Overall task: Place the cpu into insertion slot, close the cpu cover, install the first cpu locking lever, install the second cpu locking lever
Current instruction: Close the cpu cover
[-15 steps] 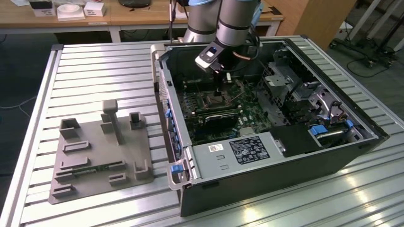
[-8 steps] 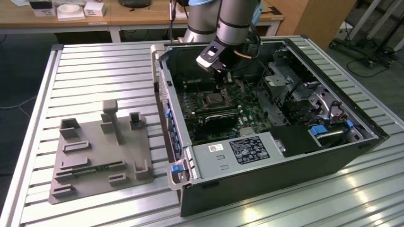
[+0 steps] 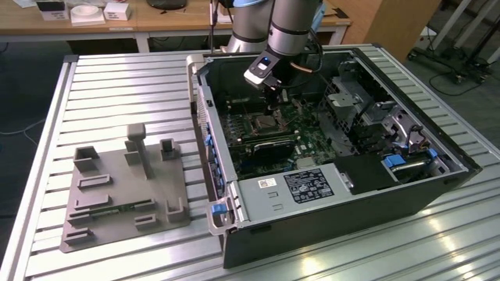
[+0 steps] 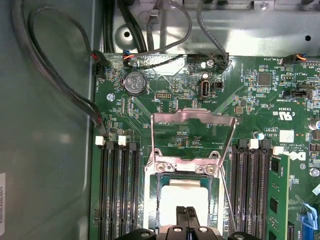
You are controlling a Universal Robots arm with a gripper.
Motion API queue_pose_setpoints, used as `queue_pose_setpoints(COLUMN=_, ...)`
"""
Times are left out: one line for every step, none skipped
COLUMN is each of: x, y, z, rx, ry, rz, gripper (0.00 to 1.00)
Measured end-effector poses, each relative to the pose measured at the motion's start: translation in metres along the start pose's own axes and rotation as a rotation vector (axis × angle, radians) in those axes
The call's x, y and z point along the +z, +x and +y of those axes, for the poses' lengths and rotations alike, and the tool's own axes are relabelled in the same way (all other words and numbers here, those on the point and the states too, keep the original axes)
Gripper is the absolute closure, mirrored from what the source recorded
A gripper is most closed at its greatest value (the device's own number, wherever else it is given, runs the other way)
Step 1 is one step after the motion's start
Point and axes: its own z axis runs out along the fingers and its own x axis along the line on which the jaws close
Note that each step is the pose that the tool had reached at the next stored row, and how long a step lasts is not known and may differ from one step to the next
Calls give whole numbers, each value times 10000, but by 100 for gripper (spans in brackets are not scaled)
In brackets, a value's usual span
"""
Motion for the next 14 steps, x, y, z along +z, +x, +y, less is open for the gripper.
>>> queue_pose_setpoints(x=0, y=0, z=0, rx=0, ry=0, rz=0, gripper=90)
queue_pose_setpoints(x=0, y=0, z=0, rx=-1, ry=0, rz=0, gripper=90)
queue_pose_setpoints(x=0, y=0, z=0, rx=-1, ry=0, rz=0, gripper=90)
queue_pose_setpoints(x=0, y=0, z=0, rx=-2, ry=0, rz=0, gripper=90)
queue_pose_setpoints(x=0, y=0, z=0, rx=-2, ry=0, rz=0, gripper=90)
queue_pose_setpoints(x=0, y=0, z=0, rx=-3, ry=0, rz=0, gripper=90)
queue_pose_setpoints(x=0, y=0, z=0, rx=-3, ry=0, rz=0, gripper=90)
queue_pose_setpoints(x=0, y=0, z=0, rx=-3, ry=0, rz=0, gripper=90)
queue_pose_setpoints(x=0, y=0, z=0, rx=-4, ry=0, rz=0, gripper=90)
queue_pose_setpoints(x=-2, y=0, z=0, rx=-4, ry=0, rz=-1, gripper=90)
queue_pose_setpoints(x=-12, y=0, z=0, rx=-4, ry=1, rz=-7, gripper=90)
queue_pose_setpoints(x=-36, y=-1, z=-1, rx=-3, ry=1, rz=-14, gripper=90)
queue_pose_setpoints(x=-68, y=-1, z=-2, rx=-3, ry=0, rz=-14, gripper=90)
queue_pose_setpoints(x=-105, y=-2, z=-3, rx=-2, ry=0, rz=-16, gripper=90)
